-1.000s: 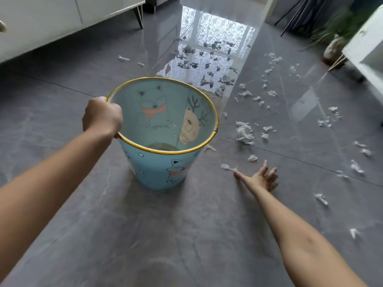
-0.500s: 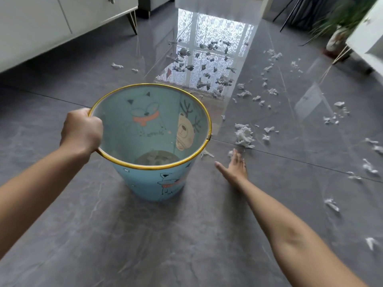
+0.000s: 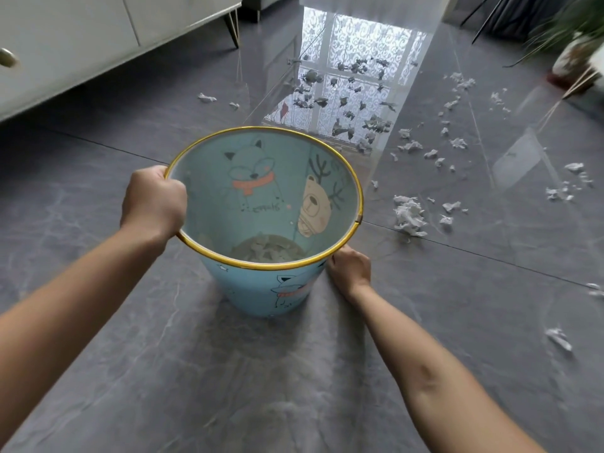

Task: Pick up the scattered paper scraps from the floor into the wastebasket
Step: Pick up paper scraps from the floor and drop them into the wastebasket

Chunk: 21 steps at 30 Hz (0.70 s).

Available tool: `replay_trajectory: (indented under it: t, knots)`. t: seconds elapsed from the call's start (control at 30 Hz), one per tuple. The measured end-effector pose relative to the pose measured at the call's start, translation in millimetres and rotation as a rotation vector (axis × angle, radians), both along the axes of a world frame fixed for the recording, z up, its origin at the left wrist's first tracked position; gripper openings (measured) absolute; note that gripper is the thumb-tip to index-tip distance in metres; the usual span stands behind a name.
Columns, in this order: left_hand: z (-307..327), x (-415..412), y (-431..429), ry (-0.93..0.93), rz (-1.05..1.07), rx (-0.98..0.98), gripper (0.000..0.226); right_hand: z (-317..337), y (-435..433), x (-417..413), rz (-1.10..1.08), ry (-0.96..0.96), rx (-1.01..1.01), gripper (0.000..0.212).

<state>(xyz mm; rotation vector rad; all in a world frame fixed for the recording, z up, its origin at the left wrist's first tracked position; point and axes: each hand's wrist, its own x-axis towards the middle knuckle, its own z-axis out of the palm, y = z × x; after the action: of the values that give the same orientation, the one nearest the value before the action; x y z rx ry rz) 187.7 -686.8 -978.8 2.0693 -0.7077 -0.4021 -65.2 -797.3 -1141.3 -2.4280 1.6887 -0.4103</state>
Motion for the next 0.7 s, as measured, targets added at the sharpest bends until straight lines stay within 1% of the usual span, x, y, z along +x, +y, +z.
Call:
replay_trajectory:
  t: [0.07, 0.2, 0.23, 0.27, 0.33, 0.4, 0.53, 0.6, 0.63, 0.7]
  knots:
    - [0.1, 0.3, -0.2, 0.002, 0.003, -0.001, 0.007, -3.3, -0.7, -7.7, 0.032, 0.066, 0.009, 0.031]
    - [0.6, -0.2, -0.4, -0.008, 0.006, 0.005, 0.006, -12.2, 3.3, -32.8, -0.028, 0.06, 0.025, 0.025]
    - [0.0, -0.5, -1.0, -0.013, 0.006, 0.007, 0.007, -13.2, 4.0, -39.8, -0.082, 0.007, 0.045, 0.025]
    - [0.4, 0.0, -1.2, -0.017, 0.005, 0.014, 0.007, -12.0, 3.1, -44.0, -0.147, -0.094, 0.067, 0.026]
    - [-0.2, -1.5, -1.4, -0.024, 0.001, 0.024, 0.009, 1.5, 0.2, -55.0, -0.26, -0.342, 0.07, 0.033]
    - [0.0, -3.1, -1.9, -0.033, 0.004, 0.032, 0.013, 30.7, -4.0, -58.9, -0.293, -0.566, 0.018, 0.033]
    - [5.5, -9.5, -1.4, -0.045, -0.002, 0.034, 0.014, 114.4, -11.1, -39.5, -0.158, -0.896, -0.123, 0.036]
    - [7.7, -11.8, -0.9, -0.052, -0.013, 0.046, 0.012, 149.5, -9.2, -16.6, -0.047, -1.024, -0.114, 0.035]
    - [9.7, -11.1, 1.4, -0.058, -0.016, 0.05, 0.012, 165.7, -3.4, -2.6, 0.037, -1.05, -0.097, 0.035]
    - [11.9, -13.4, 1.4, -0.067, -0.025, 0.056, 0.014, 192.4, 7.8, 18.6, 0.186, -0.98, -0.091, 0.041]
